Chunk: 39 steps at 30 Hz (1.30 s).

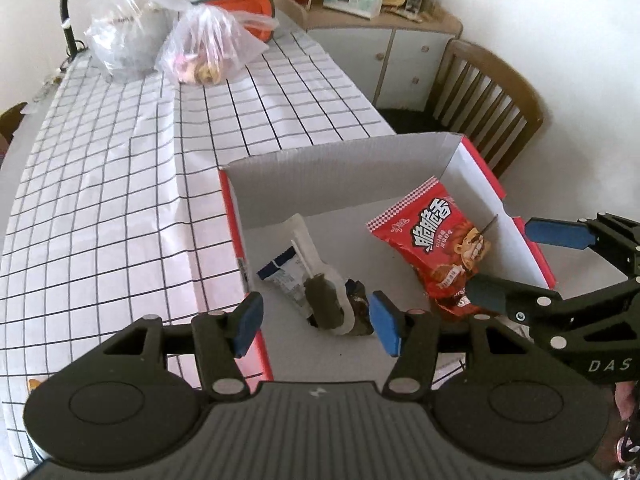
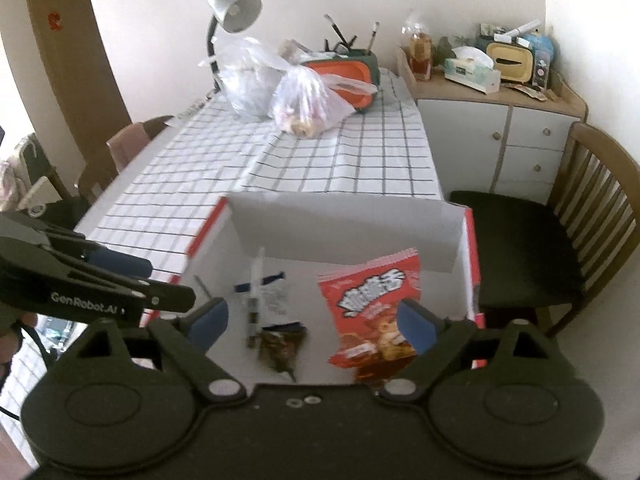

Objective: Organize snacks
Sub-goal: 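Open both tools to drop the blister pack and red bag into the box, then move both tools back over the remaining snacks on the table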

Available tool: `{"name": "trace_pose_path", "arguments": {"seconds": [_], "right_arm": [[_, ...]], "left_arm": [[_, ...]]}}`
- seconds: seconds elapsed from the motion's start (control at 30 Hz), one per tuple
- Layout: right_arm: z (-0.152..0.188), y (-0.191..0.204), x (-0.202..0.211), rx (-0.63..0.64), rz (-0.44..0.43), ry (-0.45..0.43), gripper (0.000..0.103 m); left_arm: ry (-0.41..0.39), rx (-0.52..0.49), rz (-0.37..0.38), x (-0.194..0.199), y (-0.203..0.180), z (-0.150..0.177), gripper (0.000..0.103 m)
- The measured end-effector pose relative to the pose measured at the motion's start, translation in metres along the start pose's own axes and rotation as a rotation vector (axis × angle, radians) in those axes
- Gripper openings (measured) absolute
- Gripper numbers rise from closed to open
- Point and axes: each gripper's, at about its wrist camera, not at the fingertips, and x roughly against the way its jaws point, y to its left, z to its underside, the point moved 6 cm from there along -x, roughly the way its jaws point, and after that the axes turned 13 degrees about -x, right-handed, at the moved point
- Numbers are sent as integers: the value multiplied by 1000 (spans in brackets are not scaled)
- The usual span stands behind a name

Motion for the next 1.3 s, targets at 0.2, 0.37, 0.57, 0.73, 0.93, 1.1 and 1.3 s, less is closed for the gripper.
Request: {"name": "trace_pose_path", "arguments": {"seconds": [0.2, 0.37, 0.57, 0.73, 0.93, 1.1, 1.3], "right_arm": [[8, 29, 14, 8, -55, -21, 96], [15, 52, 19, 5, -93, -34, 99], [25, 84, 19, 21, -126, -37, 102], [37, 109, 14, 28, -142, -35, 103], [53, 138, 3, 34, -157, -24, 103], [67, 159, -11, 36, -167, 15, 103], [79, 181, -29, 24, -165, 52, 103]], "left_arm": [[-63, -6, -6, 27, 7, 16, 61], [-113, -13, -24, 50, 19, 35, 65], [-136, 13, -42, 65, 39, 56, 67], [-157, 57, -41, 78, 59, 77, 74], [-156, 100, -55, 87, 83, 107, 76], [-140, 142, -85, 92, 111, 136, 76], [-121, 171, -133, 99, 148, 172, 76]]}}
